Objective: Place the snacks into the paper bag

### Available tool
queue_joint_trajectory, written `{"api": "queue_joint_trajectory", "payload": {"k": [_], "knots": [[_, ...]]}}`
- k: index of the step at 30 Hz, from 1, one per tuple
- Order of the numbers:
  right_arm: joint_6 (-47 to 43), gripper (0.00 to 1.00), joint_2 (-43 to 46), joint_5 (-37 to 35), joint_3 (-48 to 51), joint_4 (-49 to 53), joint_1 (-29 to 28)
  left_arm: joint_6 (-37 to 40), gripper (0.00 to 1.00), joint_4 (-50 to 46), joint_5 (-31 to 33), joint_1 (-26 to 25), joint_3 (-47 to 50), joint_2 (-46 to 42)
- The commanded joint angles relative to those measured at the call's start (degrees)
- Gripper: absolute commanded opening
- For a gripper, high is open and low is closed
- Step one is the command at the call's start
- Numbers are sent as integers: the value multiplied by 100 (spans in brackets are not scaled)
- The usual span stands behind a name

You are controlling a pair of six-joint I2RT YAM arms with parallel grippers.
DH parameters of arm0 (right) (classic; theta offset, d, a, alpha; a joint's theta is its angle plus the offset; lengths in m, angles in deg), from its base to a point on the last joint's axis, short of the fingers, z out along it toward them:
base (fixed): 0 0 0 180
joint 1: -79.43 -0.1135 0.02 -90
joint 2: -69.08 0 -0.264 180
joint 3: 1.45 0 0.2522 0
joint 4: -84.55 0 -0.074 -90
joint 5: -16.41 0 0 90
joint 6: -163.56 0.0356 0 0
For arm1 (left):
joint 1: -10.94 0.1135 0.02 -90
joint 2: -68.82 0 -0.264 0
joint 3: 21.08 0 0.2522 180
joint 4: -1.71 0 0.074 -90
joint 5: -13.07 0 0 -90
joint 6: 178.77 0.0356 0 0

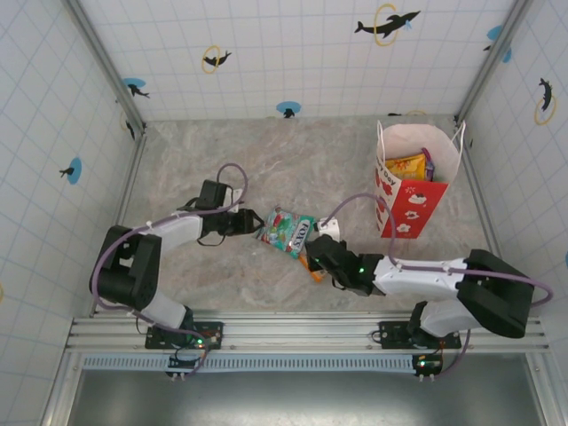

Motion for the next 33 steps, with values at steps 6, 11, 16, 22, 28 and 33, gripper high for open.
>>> {"api": "queue_joint_trajectory", "payload": {"k": [6, 11, 16, 22, 28, 33], "knots": [[-123, 40, -820, 681, -625, -449, 184, 153, 58, -26, -462, 16, -32, 362], [-192, 33, -1332, 936, -930, -388, 277, 169, 56, 5, -592, 7, 45, 383], [-109, 26, -1680, 1003, -1066, -328, 292, 169, 52, 33, -707, -51, 78, 465], [-6, 23, -1828, 980, -1080, -315, 300, 134, 48, 93, -768, -158, 76, 593], [16, 18, -1881, 1055, -1054, -291, 327, 88, 43, 149, -787, -283, 25, 629], [-11, 16, -1890, 1054, -1060, -277, 327, 68, 35, 117, -768, -334, -12, 560]]}}
